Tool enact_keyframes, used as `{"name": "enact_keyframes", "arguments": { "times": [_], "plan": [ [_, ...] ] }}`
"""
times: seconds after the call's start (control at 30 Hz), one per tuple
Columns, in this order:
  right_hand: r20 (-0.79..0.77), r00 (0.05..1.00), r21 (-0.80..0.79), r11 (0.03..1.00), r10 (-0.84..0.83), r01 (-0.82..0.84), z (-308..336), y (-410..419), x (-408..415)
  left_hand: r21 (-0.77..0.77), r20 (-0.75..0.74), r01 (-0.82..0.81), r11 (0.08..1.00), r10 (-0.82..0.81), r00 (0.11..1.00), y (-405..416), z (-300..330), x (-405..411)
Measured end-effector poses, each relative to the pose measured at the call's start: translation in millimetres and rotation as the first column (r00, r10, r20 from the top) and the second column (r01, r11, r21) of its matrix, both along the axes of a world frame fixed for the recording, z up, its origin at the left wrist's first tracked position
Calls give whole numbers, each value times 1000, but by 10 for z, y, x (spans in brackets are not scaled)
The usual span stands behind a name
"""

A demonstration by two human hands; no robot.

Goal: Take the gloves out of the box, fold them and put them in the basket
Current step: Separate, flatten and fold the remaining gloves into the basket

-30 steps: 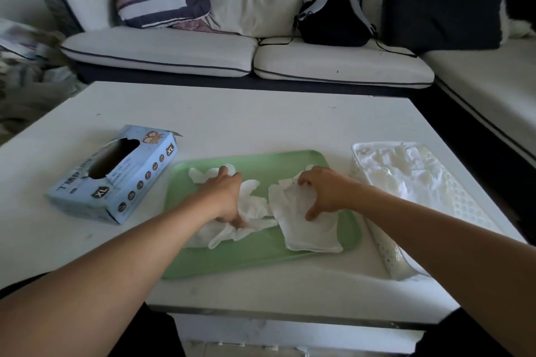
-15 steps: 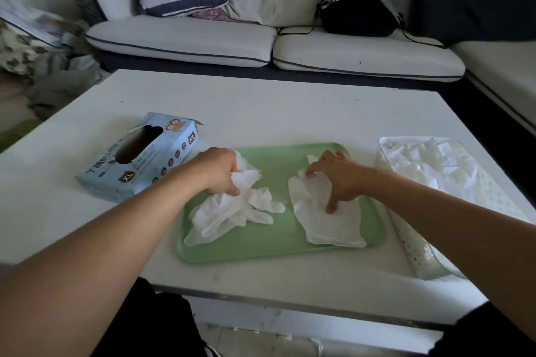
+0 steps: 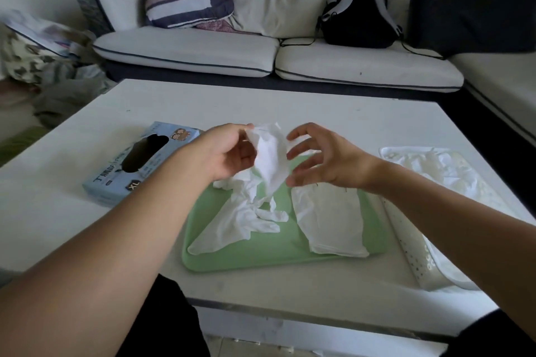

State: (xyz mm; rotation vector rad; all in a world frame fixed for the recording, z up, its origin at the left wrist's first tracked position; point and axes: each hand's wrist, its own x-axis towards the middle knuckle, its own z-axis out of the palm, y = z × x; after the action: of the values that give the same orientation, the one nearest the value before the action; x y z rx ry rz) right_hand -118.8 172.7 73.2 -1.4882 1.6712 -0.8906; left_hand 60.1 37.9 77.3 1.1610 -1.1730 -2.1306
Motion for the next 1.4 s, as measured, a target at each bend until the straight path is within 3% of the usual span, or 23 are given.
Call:
{"name": "enact_keyframes", "arguments": {
  "times": [0.1,0.17,0.23,0.33,0.37,0.43,0.5,0.53,0.57,0.63,0.7,0.77,0.83,0.93,1.03,1.1,1.2,1.27,1.4],
  "plan": [
    [-2,999,-7,999,-35,35,-87,105,155,171,-134,-73,982,97,986,142,-33,-182],
    [-11,984,-98,980,-175,173,-188,122,173,194,-164,-86,977,119,979,252,-53,-287],
    [95,951,-164,938,-294,306,-158,128,128,206,-173,-103,973,140,975,356,-37,-368],
    [308,875,-41,914,-374,405,18,173,-50,182,-145,-212,960,240,960,347,-19,-437],
    [364,840,14,904,-402,427,85,198,-112,127,-105,-243,962,257,961,313,-20,-439],
    [463,750,117,871,-472,477,196,241,-221,-161,122,-250,955,271,955,266,-35,-418],
    [554,664,193,853,-502,485,271,298,-331,-564,348,-146,813,394,851,289,-23,-417],
    [588,638,209,855,-497,474,301,314,-360,-700,330,-103,707,448,831,343,16,-414],
    [612,626,207,862,-483,463,320,343,-391,-759,259,-71,647,401,879,410,55,-428],
    [658,609,190,880,-443,436,339,373,-399,-774,148,87,627,45,988,525,83,-461],
    [707,585,174,900,-397,400,360,399,-365,-772,218,362,522,-318,923,693,44,-538],
    [725,591,152,919,-353,363,357,419,-316,-818,294,436,375,-379,877,833,-77,-630],
    [728,604,131,931,-324,341,358,423,-289,-898,212,286,335,-239,948,897,-167,-734],
    [643,700,129,944,-312,302,361,448,-296,-909,42,114,401,-184,982,859,-144,-800],
    [546,799,183,966,-254,182,416,548,-386,-865,20,95,493,-156,988,802,-104,-813],
    [476,857,173,976,-198,129,435,608,-501,-795,-19,47,604,-103,995,768,-87,-802],
    [183,971,80,987,-153,140,357,641,-589,-701,-20,41,712,-77,997,685,-83,-779],
    [80,977,-21,980,-198,200,274,618,-579,-676,17,116,727,-142,990,674,-60,-777],
    [235,958,-101,976,-163,191,250,581,-545,-633,18,228,740,-280,960,734,28,-737]
  ]
}}
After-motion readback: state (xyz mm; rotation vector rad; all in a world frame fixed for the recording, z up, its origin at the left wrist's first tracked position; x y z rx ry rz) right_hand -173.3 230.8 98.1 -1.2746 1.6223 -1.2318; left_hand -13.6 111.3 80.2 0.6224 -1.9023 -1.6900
